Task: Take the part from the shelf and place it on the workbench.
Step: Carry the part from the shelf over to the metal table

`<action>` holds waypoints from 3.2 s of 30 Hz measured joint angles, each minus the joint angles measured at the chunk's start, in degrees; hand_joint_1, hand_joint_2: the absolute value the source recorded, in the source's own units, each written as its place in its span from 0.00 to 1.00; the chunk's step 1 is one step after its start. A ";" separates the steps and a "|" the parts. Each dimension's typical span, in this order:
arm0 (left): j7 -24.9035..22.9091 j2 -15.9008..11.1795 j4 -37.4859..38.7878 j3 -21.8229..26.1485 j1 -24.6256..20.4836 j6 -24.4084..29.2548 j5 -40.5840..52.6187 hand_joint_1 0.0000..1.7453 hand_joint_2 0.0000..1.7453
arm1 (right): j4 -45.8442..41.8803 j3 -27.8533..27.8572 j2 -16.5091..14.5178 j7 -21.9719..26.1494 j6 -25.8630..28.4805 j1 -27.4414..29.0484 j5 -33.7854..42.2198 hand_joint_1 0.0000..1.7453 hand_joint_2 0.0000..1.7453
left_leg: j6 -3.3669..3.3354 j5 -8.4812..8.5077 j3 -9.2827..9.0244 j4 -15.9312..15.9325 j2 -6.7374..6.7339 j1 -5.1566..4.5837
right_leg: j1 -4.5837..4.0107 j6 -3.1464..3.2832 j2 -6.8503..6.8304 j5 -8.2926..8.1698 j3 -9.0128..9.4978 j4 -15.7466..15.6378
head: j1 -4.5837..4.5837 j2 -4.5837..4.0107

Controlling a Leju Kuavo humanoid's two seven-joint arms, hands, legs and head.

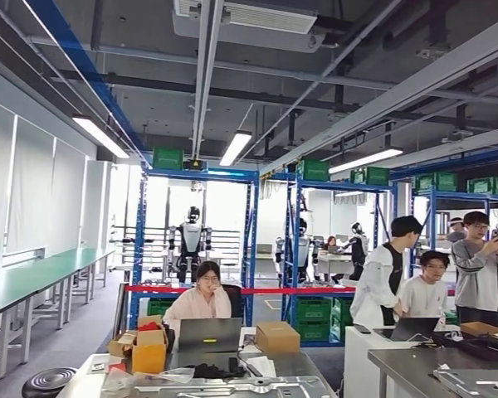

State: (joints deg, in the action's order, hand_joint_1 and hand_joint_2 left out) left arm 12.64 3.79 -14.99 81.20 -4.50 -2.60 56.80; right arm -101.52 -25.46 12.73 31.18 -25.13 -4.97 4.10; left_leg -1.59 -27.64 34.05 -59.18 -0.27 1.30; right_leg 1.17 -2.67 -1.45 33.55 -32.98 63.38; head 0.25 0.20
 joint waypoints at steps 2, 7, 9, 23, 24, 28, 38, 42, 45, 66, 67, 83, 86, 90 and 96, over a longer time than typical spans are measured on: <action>0.08 -0.01 0.00 0.00 -0.08 -0.07 -0.03 0.00 1.00 | -0.04 0.01 -0.01 -0.02 -0.04 0.13 0.04 1.00 1.00 | -0.31 -0.03 0.00 -0.01 0.27 -0.25 | -0.03 0.03 0.81 3.38 -3.85 8.03 | -0.01 0.00; 0.17 0.03 0.01 0.00 -0.16 -0.23 -0.07 0.00 1.00 | -0.14 0.12 -0.14 -0.09 -0.09 0.20 0.11 1.00 1.00 | -0.42 -0.08 -0.24 -0.02 1.28 -0.92 | -0.80 1.76 1.53 -2.87 -1.59 1.10 | 0.01 0.00; 0.20 0.08 0.02 0.00 -0.21 -0.26 -0.15 0.00 1.00 | -0.26 0.22 -0.20 -0.14 -0.09 0.14 0.15 1.00 1.00 | -0.24 -0.02 -0.04 -0.06 1.57 -0.92 | -1.27 2.54 2.05 -4.95 0.53 -4.33 | 0.02 0.01; 0.60 -0.07 0.02 0.00 -0.01 -0.40 -0.23 0.00 1.00 | -0.41 0.36 -0.77 -0.13 -0.25 0.43 0.33 1.00 1.00 | 2.42 -1.27 0.46 -3.11 0.57 0.02 | -0.67 2.29 0.86 -5.23 1.56 -6.23 | 0.02 0.00; 0.62 -0.07 0.02 0.00 -0.07 -0.42 -0.23 0.00 1.00 | -0.43 0.39 -0.77 -0.10 -0.27 0.45 0.36 1.00 1.00 | 2.16 -0.66 -0.61 -0.84 0.53 0.00 | -0.76 1.96 0.87 -5.11 1.46 -5.98 | 0.01 0.01; 0.64 -0.06 0.02 0.00 0.00 -0.42 -0.23 0.00 1.00 | -0.47 0.53 -0.76 -0.06 -0.38 0.64 0.41 1.00 1.00 | 0.53 -0.62 -0.85 0.03 0.61 -0.26 | -0.69 0.91 0.90 -4.66 1.22 -5.48 | -0.03 0.01; 0.77 -0.03 0.02 0.00 -0.18 -0.42 -0.23 0.00 1.00 | -0.66 1.15 -0.77 -0.04 -0.44 1.17 0.44 1.00 1.00 | -0.60 -0.60 -1.08 0.14 0.89 -1.01 | -1.13 1.86 1.32 -3.84 -1.12 -0.49 | -0.04 0.00; 0.80 0.07 0.02 0.00 -0.21 -0.42 -0.29 0.00 1.00 | -0.80 1.32 -0.76 -0.04 -0.44 1.13 0.43 1.00 1.00 | 0.20 -0.57 -0.88 0.42 0.92 -0.97 | -1.64 2.62 1.52 -5.12 0.92 -5.85 | -0.03 0.02; 0.83 0.11 0.02 0.00 -0.28 -0.49 -0.32 0.00 1.00 | -1.01 1.32 -0.90 -0.03 -0.44 1.04 0.38 1.00 1.00 | 1.05 -2.58 0.09 -2.29 0.88 -0.97 | -1.11 3.12 1.30 -5.66 1.68 -7.13 | -0.03 0.01; 1.15 0.01 0.02 0.00 -0.14 -0.60 -0.38 0.00 1.00 | -1.22 1.42 -1.16 -0.19 -0.44 1.28 0.11 1.00 1.00 | -0.87 -1.29 -1.31 0.09 0.73 -0.60 | -0.76 0.48 1.28 0.60 -6.50 9.59 | -0.09 0.02; 1.15 0.01 0.02 0.00 -0.13 -0.60 -0.38 0.00 1.00 | -1.23 1.43 -1.16 -0.19 -0.44 1.26 0.11 1.00 1.00 | -0.88 -1.61 -1.83 0.11 0.81 -0.73 | -0.89 0.89 1.31 -2.18 -5.32 5.92 | -0.09 0.01; 1.17 0.28 0.07 0.00 -0.09 -0.62 -0.37 0.00 1.00 | -1.41 1.56 -1.36 -0.21 -0.44 1.16 0.11 1.00 1.00 | 2.24 -2.10 2.84 -6.91 0.65 0.04 | -0.88 2.88 1.31 -4.84 2.08 -6.59 | -0.14 0.02; 1.16 0.35 0.09 -0.01 -0.25 -0.66 -0.36 0.00 1.00 | -1.41 1.57 -1.38 -0.29 -0.44 1.04 0.10 1.00 1.00 | 1.59 -0.31 0.14 -0.74 0.56 -0.12 | -1.01 1.82 1.39 -3.94 2.44 -6.01 | -0.17 0.03; 1.21 0.34 0.09 -0.02 -0.22 -0.63 -0.36 0.00 1.00 | -1.43 1.62 -1.38 -0.37 -0.44 0.89 0.09 1.00 1.00 | 0.01 -0.63 -0.10 -0.32 0.59 -0.21 | -0.83 0.90 1.40 -2.72 2.01 -4.71 | -0.22 0.02; 1.43 0.32 0.09 -0.02 -0.31 -0.77 -0.36 0.00 1.00 | -1.42 1.67 -1.38 -0.42 -0.44 0.96 0.10 1.00 1.00 | -0.86 -1.23 -0.72 -0.20 0.67 -0.40 | -0.71 0.46 1.41 1.71 -6.86 10.56 | -0.22 0.01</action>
State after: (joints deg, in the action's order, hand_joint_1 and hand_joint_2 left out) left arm 14.08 4.11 -14.91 81.18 -4.81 -3.37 56.43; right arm -102.94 -23.80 11.34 30.77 -25.57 -4.00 4.20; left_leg -2.46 -28.88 33.33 -59.38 0.40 0.89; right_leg 0.46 -2.20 -0.04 35.25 -39.84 73.94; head 0.02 0.20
